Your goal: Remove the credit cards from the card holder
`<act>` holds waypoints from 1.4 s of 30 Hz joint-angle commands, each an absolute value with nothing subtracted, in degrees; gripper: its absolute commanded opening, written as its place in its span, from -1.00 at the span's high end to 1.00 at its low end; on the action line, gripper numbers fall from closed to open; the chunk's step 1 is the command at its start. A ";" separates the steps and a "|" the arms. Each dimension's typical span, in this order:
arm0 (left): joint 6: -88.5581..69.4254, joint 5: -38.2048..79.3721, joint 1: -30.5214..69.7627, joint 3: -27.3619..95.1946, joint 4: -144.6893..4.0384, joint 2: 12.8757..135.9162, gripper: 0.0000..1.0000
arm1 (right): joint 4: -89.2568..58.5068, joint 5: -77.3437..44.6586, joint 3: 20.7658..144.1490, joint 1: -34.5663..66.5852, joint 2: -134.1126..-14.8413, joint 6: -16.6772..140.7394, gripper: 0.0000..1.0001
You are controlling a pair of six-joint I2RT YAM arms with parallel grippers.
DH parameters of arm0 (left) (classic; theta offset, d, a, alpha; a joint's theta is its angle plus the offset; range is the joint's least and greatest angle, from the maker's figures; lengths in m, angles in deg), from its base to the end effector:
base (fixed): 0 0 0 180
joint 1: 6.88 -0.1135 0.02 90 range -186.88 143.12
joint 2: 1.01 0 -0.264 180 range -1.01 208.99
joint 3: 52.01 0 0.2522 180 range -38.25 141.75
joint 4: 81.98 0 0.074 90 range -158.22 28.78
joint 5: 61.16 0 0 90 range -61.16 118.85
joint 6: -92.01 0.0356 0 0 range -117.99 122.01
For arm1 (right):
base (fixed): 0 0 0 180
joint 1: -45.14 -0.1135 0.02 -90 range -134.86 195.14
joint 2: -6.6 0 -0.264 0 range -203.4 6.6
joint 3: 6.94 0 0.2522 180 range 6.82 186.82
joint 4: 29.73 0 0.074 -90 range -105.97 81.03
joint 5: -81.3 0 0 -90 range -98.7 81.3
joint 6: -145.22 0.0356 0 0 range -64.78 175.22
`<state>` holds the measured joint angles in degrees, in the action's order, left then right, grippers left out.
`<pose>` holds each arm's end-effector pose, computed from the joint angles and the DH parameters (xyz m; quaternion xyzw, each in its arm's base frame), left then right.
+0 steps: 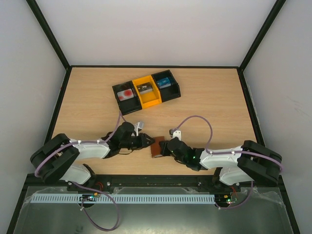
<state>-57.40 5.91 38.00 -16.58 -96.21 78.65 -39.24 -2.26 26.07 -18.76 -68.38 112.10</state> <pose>0.1644 -0.1833 0.1439 -0.0087 0.8545 -0.4925 0.1648 0.1054 0.2060 0.1411 -0.0266 0.8752 0.3935 0.2802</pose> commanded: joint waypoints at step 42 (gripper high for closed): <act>-51.71 7.77 39.54 -14.77 -92.59 84.39 0.04 | -23.63 12.49 22.44 -14.72 -64.64 119.20 0.96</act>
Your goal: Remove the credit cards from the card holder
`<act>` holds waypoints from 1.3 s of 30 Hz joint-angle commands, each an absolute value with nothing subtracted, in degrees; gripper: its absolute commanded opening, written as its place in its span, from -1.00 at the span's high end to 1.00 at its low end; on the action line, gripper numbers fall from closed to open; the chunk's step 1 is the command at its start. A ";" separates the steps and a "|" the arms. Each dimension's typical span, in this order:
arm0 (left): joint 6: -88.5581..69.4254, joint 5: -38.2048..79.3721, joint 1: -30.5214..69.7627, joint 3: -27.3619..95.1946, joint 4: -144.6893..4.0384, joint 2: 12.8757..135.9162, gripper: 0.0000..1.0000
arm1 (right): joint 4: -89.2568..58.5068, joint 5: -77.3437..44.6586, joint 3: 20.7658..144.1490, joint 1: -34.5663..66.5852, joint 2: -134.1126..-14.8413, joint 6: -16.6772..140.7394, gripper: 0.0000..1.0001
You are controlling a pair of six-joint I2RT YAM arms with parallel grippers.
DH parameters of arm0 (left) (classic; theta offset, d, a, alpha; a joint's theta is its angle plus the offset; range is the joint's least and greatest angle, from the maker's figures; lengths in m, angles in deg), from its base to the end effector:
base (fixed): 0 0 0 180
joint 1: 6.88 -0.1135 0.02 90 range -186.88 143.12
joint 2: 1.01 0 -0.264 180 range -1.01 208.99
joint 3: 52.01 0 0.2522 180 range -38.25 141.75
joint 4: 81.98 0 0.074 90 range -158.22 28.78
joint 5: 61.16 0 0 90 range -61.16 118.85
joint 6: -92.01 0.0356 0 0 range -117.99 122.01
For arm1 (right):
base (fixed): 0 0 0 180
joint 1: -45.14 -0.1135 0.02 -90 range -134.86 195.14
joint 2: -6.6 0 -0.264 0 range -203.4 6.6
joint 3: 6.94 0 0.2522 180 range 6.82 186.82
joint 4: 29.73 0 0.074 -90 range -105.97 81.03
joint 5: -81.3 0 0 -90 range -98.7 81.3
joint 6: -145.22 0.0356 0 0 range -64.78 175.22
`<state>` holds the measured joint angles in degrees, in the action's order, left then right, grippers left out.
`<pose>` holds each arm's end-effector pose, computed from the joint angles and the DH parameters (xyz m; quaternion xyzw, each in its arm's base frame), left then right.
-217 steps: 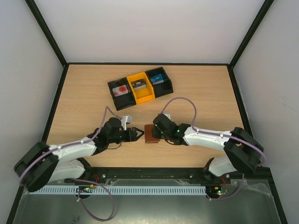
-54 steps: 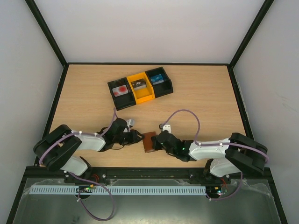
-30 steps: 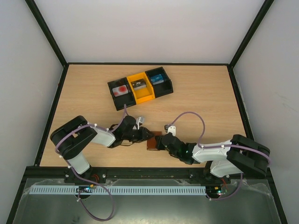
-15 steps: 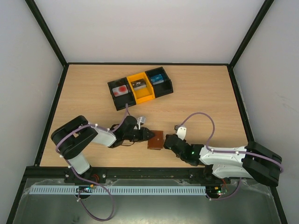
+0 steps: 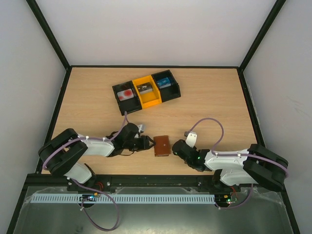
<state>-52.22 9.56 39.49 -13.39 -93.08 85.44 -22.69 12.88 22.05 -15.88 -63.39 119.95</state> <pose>0.1703 -0.1957 0.1257 0.0145 0.8843 -0.4357 0.1672 0.1043 0.1613 0.1165 0.0967 0.9145 0.2333 0.3159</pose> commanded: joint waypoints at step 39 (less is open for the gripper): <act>-53.47 5.04 37.02 -22.62 -98.33 78.79 -0.05 | -27.83 -9.32 34.97 -18.76 -67.27 114.45 0.10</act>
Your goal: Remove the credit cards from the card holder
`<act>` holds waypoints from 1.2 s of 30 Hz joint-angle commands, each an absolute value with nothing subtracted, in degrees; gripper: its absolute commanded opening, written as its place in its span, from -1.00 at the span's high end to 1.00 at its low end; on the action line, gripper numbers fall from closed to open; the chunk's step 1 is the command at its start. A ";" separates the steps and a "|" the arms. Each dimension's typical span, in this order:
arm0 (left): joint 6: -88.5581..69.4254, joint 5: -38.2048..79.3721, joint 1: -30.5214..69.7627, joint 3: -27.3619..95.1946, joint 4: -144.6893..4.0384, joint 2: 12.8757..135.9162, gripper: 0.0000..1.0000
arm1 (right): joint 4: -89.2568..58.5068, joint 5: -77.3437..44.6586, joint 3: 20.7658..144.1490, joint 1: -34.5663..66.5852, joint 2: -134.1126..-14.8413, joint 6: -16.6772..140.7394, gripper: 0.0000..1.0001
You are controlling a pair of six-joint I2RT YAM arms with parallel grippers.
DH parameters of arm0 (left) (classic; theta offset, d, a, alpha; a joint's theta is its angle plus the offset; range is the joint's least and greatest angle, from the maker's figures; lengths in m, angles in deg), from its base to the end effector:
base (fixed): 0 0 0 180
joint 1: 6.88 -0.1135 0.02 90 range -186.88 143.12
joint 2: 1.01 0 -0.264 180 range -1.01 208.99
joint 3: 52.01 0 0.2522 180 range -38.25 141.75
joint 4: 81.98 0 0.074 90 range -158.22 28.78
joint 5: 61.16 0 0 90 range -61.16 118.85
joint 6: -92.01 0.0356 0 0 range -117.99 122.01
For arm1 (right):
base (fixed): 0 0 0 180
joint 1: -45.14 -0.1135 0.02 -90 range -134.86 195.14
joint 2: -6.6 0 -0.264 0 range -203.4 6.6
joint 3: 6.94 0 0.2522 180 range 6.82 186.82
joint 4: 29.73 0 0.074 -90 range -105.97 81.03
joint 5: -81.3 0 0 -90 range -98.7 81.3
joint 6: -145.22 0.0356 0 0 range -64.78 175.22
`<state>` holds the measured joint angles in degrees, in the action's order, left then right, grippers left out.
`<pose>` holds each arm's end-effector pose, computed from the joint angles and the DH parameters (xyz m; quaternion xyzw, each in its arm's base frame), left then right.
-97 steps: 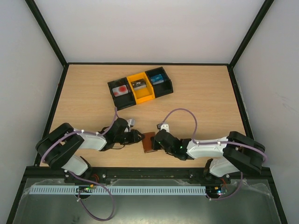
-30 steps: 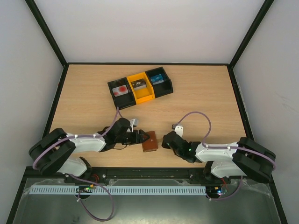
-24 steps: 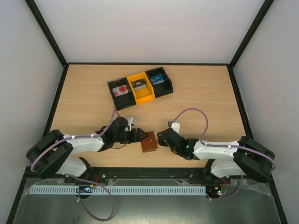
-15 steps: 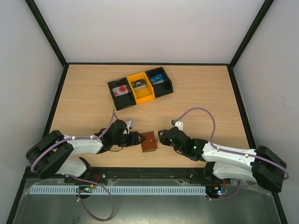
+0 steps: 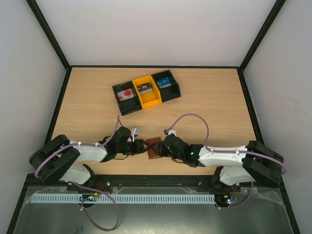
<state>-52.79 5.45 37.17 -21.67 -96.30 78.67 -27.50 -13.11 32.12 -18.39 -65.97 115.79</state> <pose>0.1515 -0.1662 0.1207 0.0118 0.8736 -0.4603 0.1574 0.1046 0.2161 0.1622 -0.0405 0.8886 0.4186 0.1833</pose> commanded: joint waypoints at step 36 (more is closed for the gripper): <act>-53.49 5.03 37.24 -19.62 -98.39 84.65 0.09 | -21.36 4.65 30.62 -18.58 -69.91 111.36 0.10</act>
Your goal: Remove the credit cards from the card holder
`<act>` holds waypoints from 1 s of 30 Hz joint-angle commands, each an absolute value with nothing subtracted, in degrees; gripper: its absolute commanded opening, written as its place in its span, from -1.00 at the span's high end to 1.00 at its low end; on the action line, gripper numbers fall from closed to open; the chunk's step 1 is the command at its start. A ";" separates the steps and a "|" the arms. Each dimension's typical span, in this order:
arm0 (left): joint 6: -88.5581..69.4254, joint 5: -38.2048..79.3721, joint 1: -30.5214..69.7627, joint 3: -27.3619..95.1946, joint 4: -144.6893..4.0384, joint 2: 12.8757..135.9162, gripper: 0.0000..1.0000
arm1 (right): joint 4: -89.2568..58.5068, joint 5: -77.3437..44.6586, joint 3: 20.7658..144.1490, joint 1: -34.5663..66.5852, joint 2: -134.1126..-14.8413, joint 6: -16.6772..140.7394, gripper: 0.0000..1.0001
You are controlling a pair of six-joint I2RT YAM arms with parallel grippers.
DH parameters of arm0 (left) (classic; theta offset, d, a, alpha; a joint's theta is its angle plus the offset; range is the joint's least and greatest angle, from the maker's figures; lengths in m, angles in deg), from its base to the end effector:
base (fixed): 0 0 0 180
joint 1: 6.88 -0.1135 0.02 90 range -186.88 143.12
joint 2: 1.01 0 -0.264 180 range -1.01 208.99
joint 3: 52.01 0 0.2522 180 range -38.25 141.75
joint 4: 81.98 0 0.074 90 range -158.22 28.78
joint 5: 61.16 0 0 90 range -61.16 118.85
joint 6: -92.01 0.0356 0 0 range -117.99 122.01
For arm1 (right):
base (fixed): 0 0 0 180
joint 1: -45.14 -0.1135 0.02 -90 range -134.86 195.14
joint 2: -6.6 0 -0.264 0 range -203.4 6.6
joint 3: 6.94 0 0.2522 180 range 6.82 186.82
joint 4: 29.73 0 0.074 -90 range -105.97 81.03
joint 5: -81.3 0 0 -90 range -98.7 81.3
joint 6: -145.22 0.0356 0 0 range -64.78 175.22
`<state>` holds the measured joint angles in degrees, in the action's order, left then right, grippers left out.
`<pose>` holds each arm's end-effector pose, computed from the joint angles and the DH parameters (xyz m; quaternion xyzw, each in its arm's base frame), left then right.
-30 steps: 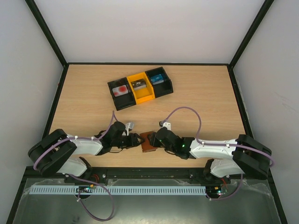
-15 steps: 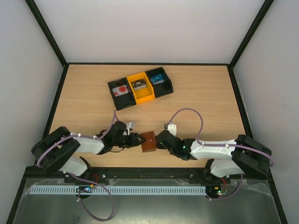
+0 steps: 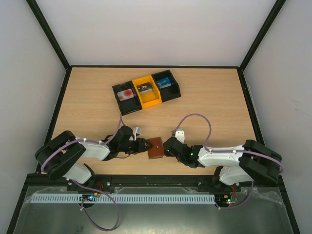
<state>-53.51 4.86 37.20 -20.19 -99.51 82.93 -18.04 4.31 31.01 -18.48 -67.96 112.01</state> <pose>0.1585 -0.1737 0.1165 0.0098 0.8714 -0.4661 0.1531 0.1069 0.1975 0.1364 -0.0151 0.9293 0.2543 0.2676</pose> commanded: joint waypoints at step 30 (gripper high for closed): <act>-48.81 3.73 29.05 -21.31 -84.26 63.26 -0.51 | -29.61 -5.54 31.06 -18.76 -59.20 109.89 0.96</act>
<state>-50.61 6.12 29.79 -19.58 -87.34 66.06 -25.58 -3.36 31.01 -18.50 -59.74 109.43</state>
